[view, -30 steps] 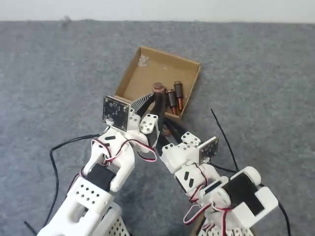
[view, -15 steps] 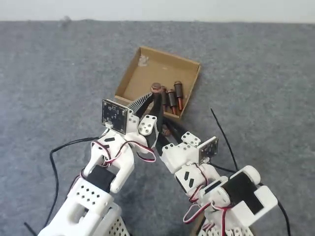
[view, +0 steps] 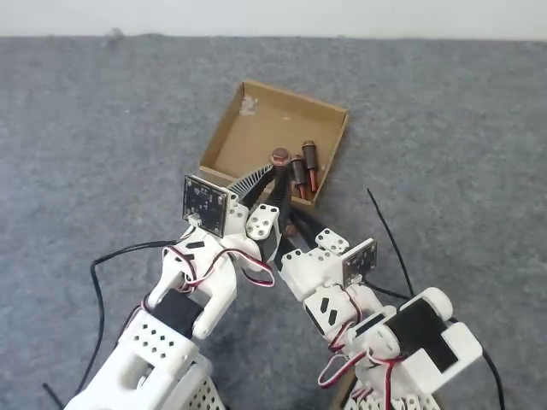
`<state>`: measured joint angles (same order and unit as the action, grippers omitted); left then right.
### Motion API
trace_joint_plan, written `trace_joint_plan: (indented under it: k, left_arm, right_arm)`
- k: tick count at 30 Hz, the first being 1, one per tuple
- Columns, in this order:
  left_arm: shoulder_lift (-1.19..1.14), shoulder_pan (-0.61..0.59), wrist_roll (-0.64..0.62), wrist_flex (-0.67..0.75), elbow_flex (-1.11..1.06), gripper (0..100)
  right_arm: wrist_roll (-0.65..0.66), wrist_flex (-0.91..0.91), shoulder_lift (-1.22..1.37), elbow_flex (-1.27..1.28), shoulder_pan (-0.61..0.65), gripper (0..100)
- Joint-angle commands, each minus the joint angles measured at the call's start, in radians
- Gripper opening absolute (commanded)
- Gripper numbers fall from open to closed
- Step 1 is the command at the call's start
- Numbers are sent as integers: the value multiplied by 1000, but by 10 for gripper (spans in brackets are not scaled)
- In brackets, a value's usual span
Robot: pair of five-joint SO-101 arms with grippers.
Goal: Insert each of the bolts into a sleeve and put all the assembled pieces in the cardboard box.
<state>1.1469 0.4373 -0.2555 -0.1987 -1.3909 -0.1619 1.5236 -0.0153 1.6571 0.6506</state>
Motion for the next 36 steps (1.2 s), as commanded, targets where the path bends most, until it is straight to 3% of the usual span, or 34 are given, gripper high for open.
trace_joint_plan:
  k: [1,19,27,36]
  left_arm:
    - [2,5,6,-6,15,12]
    - [0,-20,5,52,35,12]
    - [-169,-20,3,132,65,12]
    - [-172,-20,3,130,36,12]
  right_arm:
    - [25,21,-7,21,-28,6]
    - [26,21,-7,21,-28,6]
    - [26,15,-7,21,-30,6]
    - [31,21,-7,21,-45,6]
